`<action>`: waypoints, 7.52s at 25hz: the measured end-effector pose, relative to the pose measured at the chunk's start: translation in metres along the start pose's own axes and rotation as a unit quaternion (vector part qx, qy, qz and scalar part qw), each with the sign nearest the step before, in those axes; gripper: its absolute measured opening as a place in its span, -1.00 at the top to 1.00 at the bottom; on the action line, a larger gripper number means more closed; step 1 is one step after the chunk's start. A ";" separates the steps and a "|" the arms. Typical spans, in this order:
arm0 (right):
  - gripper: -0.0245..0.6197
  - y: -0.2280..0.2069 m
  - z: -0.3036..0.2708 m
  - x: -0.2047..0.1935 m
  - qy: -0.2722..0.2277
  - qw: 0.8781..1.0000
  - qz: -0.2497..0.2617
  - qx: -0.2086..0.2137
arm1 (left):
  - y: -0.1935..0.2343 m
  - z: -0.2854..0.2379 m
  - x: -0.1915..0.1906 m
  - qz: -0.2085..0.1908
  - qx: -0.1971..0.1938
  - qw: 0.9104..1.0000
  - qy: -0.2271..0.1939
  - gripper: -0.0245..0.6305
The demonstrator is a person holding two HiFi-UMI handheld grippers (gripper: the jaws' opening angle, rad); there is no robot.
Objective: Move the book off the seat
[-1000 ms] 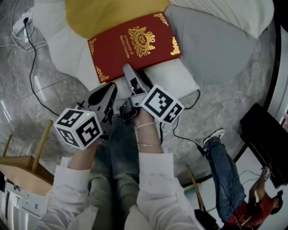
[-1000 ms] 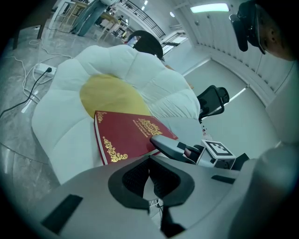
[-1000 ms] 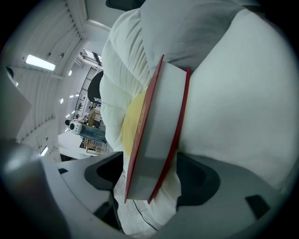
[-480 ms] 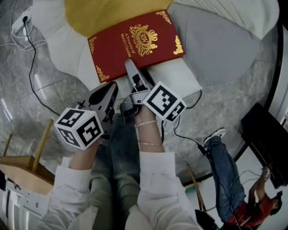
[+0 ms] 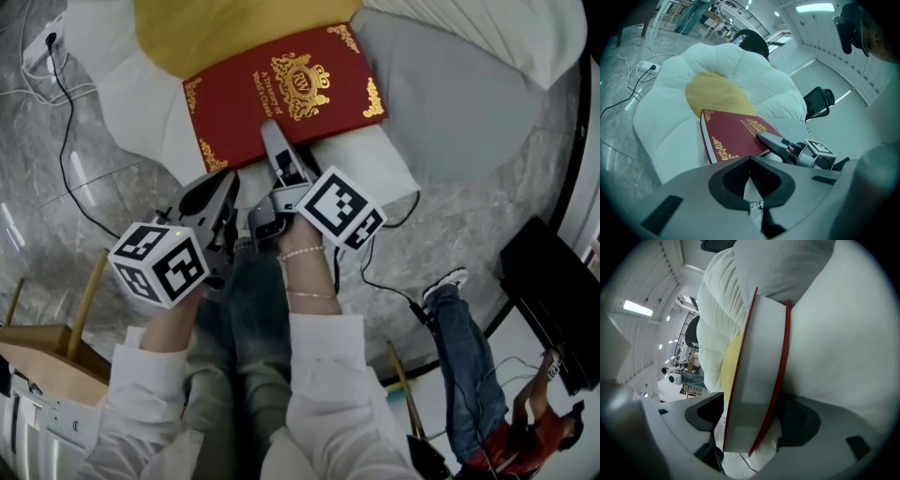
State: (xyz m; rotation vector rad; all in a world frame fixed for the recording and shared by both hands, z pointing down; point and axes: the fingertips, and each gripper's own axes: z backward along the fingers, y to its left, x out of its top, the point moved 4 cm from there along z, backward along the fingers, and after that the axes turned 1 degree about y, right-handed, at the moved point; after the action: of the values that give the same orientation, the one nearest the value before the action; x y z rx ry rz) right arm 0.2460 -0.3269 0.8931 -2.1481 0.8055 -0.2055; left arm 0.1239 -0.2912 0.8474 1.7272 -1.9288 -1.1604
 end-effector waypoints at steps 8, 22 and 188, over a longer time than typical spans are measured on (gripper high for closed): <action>-0.14 -0.004 -0.010 0.004 -0.013 0.999 -0.021 -0.023 | 0.003 -0.005 0.003 0.006 -0.003 1.000 0.003 0.91; -0.13 -0.005 -0.010 0.006 -0.042 0.995 -0.052 -0.068 | 0.002 -0.002 0.016 -0.006 -0.006 1.000 0.002 0.91; 0.14 0.618 0.469 -0.481 0.428 0.706 0.305 0.475 | -0.255 0.886 -0.187 0.082 0.352 0.659 -0.659 0.91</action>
State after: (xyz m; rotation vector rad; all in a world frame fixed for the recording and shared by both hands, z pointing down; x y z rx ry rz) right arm -0.2389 -0.0193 0.1830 -0.6445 1.4517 -1.0505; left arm -0.2701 0.2153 0.1594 0.6392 -3.6515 -2.0587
